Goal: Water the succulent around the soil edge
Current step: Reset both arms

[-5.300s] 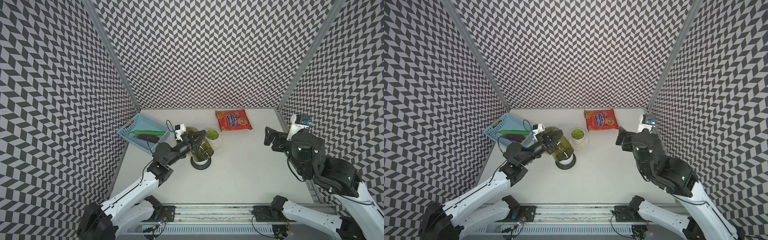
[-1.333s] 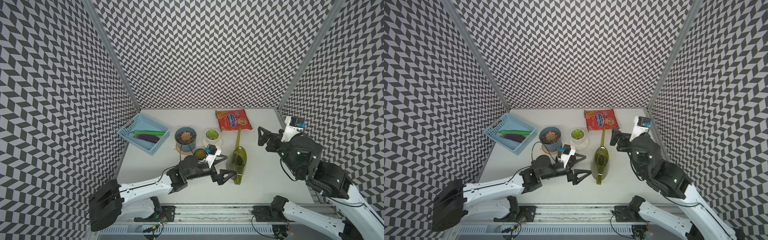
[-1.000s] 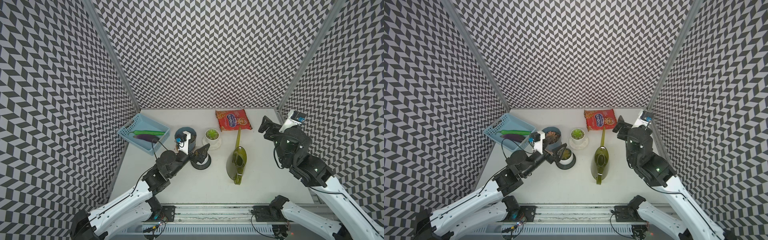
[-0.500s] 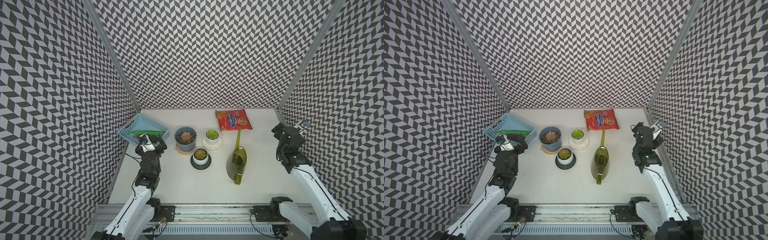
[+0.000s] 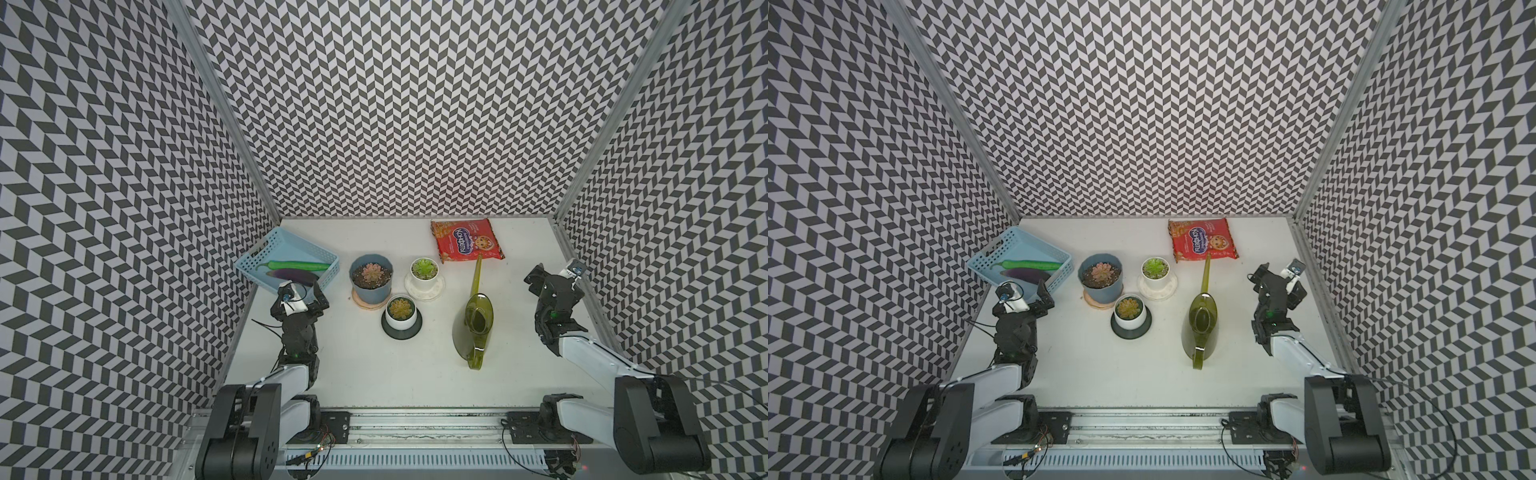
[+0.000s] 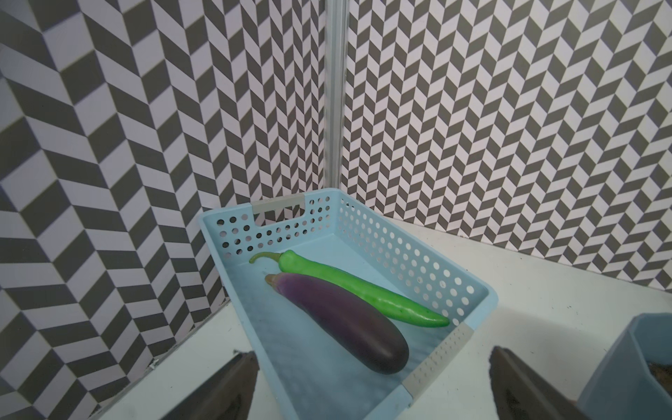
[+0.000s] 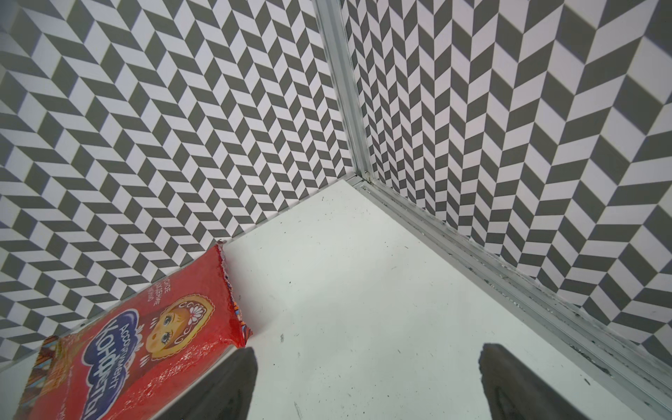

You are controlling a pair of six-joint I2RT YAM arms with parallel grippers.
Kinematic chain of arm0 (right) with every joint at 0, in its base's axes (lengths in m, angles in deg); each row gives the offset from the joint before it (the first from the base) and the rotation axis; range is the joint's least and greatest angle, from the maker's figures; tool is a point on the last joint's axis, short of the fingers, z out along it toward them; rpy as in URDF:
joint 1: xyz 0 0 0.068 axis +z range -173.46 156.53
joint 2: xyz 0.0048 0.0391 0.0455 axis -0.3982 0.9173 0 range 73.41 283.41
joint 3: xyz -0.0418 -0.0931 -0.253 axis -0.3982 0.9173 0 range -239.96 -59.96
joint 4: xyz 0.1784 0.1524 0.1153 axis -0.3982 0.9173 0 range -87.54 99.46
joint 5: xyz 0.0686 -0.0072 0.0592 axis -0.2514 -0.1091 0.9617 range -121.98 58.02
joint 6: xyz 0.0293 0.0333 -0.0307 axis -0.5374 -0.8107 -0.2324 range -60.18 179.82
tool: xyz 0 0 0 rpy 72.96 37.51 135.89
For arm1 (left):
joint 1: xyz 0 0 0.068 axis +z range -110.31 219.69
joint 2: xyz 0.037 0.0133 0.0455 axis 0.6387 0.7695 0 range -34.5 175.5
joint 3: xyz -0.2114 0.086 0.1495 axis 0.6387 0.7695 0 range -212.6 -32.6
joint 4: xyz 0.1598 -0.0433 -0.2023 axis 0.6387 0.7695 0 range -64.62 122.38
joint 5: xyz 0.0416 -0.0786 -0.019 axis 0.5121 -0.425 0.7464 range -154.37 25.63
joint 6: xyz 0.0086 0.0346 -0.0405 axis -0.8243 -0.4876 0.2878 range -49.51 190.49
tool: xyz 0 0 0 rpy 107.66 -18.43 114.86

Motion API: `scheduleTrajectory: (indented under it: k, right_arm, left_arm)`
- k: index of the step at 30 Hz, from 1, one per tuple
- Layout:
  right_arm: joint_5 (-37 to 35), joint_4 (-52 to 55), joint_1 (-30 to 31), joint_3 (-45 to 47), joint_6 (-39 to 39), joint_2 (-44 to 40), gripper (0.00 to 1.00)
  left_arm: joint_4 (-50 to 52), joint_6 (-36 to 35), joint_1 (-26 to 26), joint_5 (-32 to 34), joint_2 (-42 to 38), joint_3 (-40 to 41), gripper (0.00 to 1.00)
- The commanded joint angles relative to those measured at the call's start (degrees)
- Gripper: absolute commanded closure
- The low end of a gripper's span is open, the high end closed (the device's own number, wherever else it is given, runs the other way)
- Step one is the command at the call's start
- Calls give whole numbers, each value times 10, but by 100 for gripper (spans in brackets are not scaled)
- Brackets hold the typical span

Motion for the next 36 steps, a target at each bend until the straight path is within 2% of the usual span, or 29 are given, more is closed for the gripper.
scheduleTrajectory:
  k: [1, 7, 8, 10, 14, 22, 25, 28, 30, 31, 32, 36]
  right_arm:
    - [28, -115, -1, 23, 20, 12, 0]
    - [63, -179, 4, 37, 68, 29, 1]
    - [64, -190, 4, 39, 76, 30, 1]
    - [65, -211, 5, 47, 91, 34, 0]
    - [65, -260, 5, 73, 104, 64, 0]
    - [90, -390, 5, 110, 124, 124, 0]
    - [119, -379, 4, 102, 137, 127, 0]
    - [182, -376, 2, 90, 165, 150, 0]
    - [236, -434, 0, 99, 189, 190, 1]
    - [236, -500, -1, 120, 185, 201, 1]
    - [224, -512, -1, 134, 176, 199, 0]
    - [206, -458, -2, 122, 166, 181, 1]
  left_arm:
    - [-132, -16, 5, -54, 56, -1, 0]
    - [-231, -32, 6, -112, 194, -29, 0]
    - [-220, -36, 8, -123, 194, -38, 0]
    - [-129, -35, 10, -140, 177, -68, 0]
    - [-90, -39, 12, -156, 185, -91, 0]
    - [-84, -51, 1, -144, 188, -98, 0]
    - [-74, -59, -8, -129, 188, -103, 0]
    - [-74, -59, -8, -129, 188, -103, 0]
    - [-75, -59, -8, -129, 188, -102, 0]
    - [-74, -59, -8, -129, 188, -102, 0]
    - [-74, -60, -8, -129, 188, -103, 0]
    - [-74, -59, -8, -129, 188, -103, 0]
